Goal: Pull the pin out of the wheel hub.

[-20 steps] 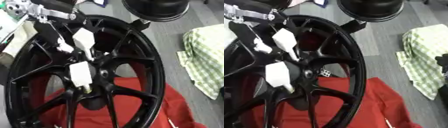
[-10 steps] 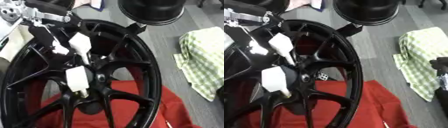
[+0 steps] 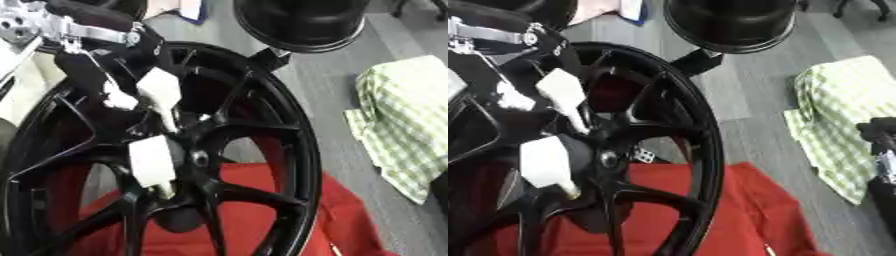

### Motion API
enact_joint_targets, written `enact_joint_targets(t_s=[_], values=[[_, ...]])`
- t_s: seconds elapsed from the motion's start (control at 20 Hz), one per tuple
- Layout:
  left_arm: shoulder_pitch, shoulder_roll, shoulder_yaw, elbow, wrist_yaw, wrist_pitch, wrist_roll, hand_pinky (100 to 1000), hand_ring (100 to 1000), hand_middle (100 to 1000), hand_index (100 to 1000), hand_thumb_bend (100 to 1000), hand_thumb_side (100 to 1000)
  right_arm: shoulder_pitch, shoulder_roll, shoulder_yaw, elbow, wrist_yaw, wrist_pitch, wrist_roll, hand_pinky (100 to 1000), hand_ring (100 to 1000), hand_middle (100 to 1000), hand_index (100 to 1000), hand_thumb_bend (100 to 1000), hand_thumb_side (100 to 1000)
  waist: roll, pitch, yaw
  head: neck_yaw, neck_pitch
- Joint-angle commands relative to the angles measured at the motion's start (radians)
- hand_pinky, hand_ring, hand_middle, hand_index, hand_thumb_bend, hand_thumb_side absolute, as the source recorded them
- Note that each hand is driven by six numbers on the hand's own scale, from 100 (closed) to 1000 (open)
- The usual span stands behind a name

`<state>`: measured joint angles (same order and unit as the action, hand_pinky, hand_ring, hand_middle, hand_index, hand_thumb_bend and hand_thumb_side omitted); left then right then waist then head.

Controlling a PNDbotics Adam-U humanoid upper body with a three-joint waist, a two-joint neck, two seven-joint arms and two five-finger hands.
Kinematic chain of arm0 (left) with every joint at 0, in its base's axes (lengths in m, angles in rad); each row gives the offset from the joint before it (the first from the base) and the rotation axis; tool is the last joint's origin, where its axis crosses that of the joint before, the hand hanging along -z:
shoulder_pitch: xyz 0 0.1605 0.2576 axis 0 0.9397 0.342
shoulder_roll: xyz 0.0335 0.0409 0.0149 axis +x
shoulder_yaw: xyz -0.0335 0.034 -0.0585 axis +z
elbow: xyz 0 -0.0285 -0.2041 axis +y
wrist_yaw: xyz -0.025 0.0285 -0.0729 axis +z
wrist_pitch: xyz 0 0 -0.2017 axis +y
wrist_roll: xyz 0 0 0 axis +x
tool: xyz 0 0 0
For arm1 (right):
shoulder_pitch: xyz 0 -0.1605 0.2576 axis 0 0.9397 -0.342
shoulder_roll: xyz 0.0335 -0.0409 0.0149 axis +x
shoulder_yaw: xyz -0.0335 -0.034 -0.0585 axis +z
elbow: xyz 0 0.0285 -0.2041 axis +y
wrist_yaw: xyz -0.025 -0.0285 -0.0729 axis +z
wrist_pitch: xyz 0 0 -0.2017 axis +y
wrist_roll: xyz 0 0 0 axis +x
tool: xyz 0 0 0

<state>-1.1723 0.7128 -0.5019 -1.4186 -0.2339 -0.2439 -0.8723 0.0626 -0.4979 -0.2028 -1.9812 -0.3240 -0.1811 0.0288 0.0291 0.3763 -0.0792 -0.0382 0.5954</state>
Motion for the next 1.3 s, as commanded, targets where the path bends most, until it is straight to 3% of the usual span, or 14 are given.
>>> enact_joint_targets(t_s=[0.05,0.4,0.85,1.15,1.3], values=[[-0.024,0.013,0.003,-0.014,0.011,-0.042,-0.035,868,796,733,809,279,402,-0.002,-0.015,-0.006,-0.019,-0.008,0.003,-0.002,862,797,571,715,100,282,-0.002,-0.014,-0.002,-0.002,-0.016],[-0.025,0.008,-0.01,-0.016,0.05,-0.031,-0.035,843,750,630,746,184,355,-0.004,-0.013,-0.007,-0.019,-0.01,0.006,-0.01,861,797,570,714,100,284,-0.003,-0.013,-0.003,-0.004,-0.016],[-0.027,0.008,-0.01,-0.033,0.089,-0.01,-0.035,779,602,459,517,100,335,-0.004,-0.011,-0.009,-0.019,-0.018,0.011,-0.019,862,796,568,713,100,289,-0.005,-0.014,-0.002,-0.006,-0.015],[-0.033,0.011,0.017,-0.041,0.099,0.024,-0.035,732,549,400,405,100,225,-0.001,-0.01,-0.01,-0.019,-0.024,0.012,-0.022,862,795,567,713,100,296,-0.008,-0.016,0.0,-0.006,-0.013],[-0.037,0.014,0.039,-0.044,0.1,0.046,-0.035,711,522,369,365,100,222,0.0,-0.01,-0.011,-0.019,-0.026,0.012,-0.024,862,795,566,713,100,302,-0.009,-0.018,0.002,-0.007,-0.013]])
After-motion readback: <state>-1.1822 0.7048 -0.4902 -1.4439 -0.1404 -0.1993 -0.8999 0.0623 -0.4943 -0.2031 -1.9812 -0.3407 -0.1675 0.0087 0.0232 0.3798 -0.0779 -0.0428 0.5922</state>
